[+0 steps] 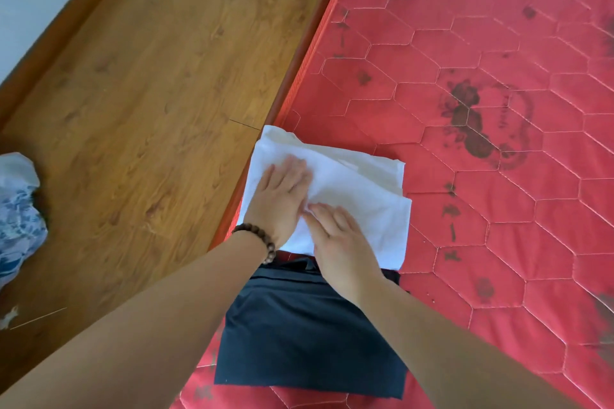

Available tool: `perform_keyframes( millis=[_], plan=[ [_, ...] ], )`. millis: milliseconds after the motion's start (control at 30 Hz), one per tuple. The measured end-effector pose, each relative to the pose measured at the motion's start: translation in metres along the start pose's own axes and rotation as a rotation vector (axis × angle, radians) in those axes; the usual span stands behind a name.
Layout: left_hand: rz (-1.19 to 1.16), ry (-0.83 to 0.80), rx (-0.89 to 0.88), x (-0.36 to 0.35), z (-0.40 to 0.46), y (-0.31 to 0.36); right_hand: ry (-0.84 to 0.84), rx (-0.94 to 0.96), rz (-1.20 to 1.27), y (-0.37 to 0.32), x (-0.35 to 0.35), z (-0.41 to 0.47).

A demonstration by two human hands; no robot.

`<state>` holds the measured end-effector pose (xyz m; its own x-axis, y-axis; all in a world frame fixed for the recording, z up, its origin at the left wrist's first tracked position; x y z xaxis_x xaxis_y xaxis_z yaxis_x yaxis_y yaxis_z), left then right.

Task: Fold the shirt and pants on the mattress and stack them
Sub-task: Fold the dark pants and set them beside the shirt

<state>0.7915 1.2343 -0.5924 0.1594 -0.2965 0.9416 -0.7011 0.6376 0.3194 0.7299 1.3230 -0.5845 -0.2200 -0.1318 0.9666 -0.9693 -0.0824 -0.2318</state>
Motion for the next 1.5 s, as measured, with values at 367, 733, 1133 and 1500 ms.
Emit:
perform_keyframes(
  millis=[367, 733, 1133, 1500],
  plan=[
    [0.174, -0.114, 0.303, -0.021, 0.004, -0.04, -0.122, -0.419, -0.137, 0.113, -0.021, -0.024],
    [-0.215, 0.075, 0.619, 0.024, -0.159, -0.015, 0.088, -0.723, 0.252, 0.071, 0.028, -0.152],
    [-0.486, -0.03, 0.693, -0.027, -0.215, 0.016, -0.006, -0.769, 0.674, 0.032, -0.014, -0.174],
    [-0.505, 0.281, 0.381, 0.056, -0.173, 0.027, 0.206, -0.488, 0.582, 0.011, 0.061, -0.145]
  ],
)
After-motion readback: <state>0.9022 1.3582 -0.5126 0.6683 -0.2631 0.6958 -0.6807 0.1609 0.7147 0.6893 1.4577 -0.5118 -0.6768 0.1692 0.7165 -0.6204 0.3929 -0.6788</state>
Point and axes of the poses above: each hand's wrist, its own z-axis towards the middle knuckle, its own x-axis out of the back of the hand, y = z × x, the point moved 8 cm from there along z, towards the middle knuckle, and after that the axes turned 1 degree about -z, right-handed, at the moved point
